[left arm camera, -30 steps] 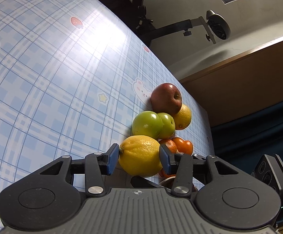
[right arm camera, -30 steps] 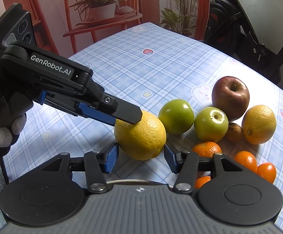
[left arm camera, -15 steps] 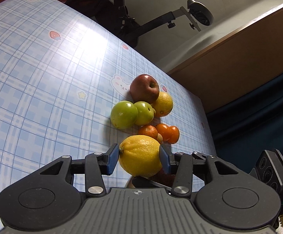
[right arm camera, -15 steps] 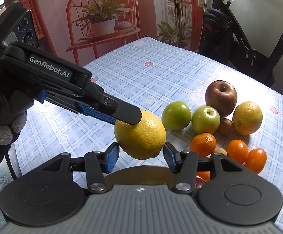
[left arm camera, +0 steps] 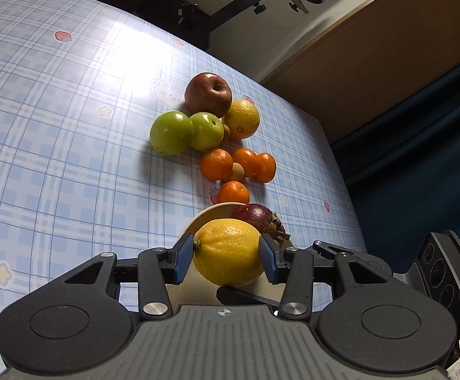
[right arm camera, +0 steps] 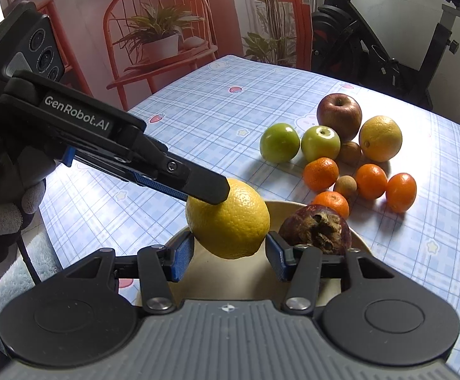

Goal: Organize fruits
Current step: 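Carry the lemon with the left tool onto the plate beside the mangosteen, then move the open left tool toward the yellow citrus beside the red apple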

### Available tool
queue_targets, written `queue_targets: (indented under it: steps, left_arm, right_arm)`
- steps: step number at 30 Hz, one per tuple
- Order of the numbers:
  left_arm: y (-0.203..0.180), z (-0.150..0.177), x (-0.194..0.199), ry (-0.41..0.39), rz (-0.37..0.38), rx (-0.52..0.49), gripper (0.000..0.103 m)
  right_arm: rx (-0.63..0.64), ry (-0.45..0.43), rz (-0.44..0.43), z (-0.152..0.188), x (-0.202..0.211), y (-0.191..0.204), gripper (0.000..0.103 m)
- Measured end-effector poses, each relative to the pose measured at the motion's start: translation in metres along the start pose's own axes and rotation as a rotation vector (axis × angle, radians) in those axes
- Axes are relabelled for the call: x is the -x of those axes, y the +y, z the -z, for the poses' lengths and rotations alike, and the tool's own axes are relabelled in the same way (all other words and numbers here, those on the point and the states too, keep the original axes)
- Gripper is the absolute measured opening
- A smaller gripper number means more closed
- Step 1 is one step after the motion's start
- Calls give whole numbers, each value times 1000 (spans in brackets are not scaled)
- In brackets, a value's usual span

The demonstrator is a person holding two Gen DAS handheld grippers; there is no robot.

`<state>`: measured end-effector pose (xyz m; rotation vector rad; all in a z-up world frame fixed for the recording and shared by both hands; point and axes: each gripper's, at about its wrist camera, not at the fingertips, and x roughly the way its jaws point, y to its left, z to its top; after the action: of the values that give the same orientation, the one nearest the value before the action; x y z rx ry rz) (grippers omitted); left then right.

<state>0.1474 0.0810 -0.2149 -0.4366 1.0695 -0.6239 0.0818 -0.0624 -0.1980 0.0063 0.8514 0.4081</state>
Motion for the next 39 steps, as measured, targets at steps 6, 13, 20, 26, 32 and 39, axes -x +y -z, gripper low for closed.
queue_targets:
  steps: [6,13,20,26,32,39]
  left_arm:
    - [-3,1,-10,31,-30,-26,47]
    - [-5,-1,-19,42,-53,-42,48]
    - [-4,-8,-25,33,-62,-39,48]
    - [-2,-10,-26,35,-59,-28,47]
    - [-7,-7,-16,-11,-62,-34,47]
    - [-22,-6,0,-77,-100,-94,47]
  right_arm:
    - [-74,11,-14,9,-5,-8,53]
    - [-137,2,-24,16,-9,-16,53]
    - [-143,-6,-14,16,-11,-17,49]
    - [-148,-17,-13,18,-9,-16,49]
    - [-133,-26,-5,17,-7,-13,49]
    - [-123,-41,2,17,1,-7,49]
